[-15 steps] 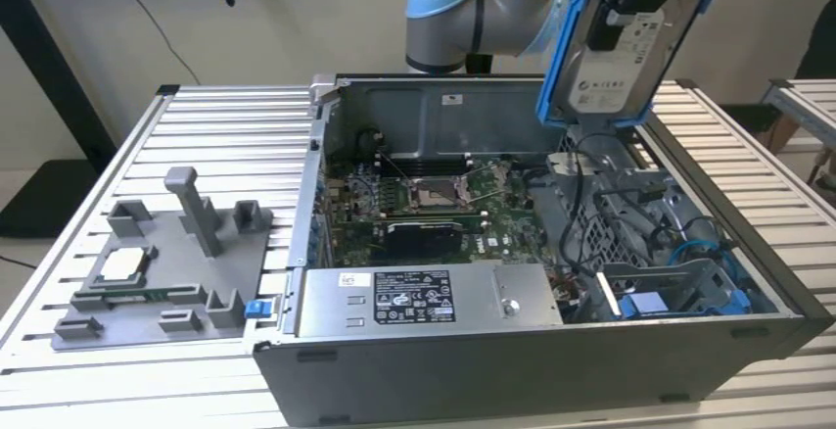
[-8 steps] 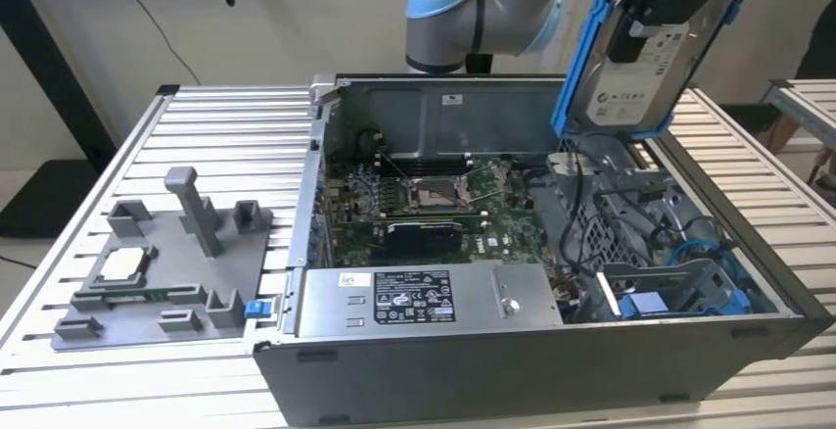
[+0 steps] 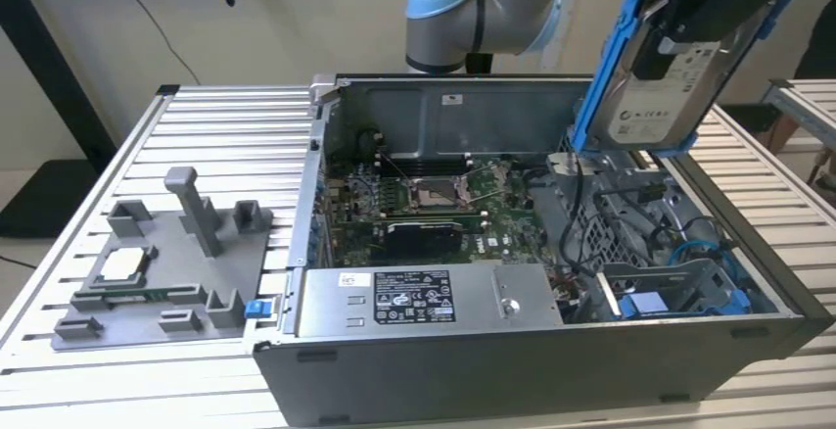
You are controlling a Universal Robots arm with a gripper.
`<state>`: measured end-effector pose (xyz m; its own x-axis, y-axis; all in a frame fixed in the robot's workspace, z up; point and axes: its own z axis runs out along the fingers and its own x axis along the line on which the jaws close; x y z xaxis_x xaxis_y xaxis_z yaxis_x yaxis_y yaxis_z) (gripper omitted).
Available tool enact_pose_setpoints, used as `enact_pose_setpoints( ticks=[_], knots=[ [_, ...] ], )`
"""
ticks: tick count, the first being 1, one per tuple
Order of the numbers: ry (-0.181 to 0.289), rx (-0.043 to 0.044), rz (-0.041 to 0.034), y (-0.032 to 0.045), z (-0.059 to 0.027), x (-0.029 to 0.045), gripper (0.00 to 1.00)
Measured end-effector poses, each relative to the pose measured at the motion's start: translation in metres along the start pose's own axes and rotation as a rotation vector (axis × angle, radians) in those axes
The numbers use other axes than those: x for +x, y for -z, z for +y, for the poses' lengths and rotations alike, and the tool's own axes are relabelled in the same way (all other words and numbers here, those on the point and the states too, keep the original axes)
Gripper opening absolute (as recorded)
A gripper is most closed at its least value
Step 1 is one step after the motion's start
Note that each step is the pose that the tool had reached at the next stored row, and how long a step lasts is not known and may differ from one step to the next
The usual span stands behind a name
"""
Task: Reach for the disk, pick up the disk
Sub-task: 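Pick up the disk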
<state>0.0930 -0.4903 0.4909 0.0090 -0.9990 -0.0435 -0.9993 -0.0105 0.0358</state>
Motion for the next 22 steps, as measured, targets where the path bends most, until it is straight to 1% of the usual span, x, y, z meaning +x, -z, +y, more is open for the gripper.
enact_pose_setpoints(
  ticks=[5, 11, 12, 15, 18, 20, 22],
  knots=[
    [0.000, -0.0004, 0.0001, 0.0010, -0.0037, 0.0193, 0.00],
    [0.000, -0.0003, 0.0000, 0.0017, -0.0046, 0.0465, 0.00],
    [0.000, -0.0003, 0.0001, 0.0014, -0.0046, 0.0533, 0.00],
    [0.000, -0.0003, 0.0001, -0.0002, -0.0046, 0.0613, 0.00],
    [0.000, 0.0017, 0.0019, -0.0036, -0.0047, 0.0656, 0.00],
    [0.000, 0.0041, 0.0038, -0.0054, -0.0048, 0.0688, 0.00],
    [0.000, 0.0083, 0.0053, -0.0068, -0.0048, 0.0729, 0.00]
  ],
)
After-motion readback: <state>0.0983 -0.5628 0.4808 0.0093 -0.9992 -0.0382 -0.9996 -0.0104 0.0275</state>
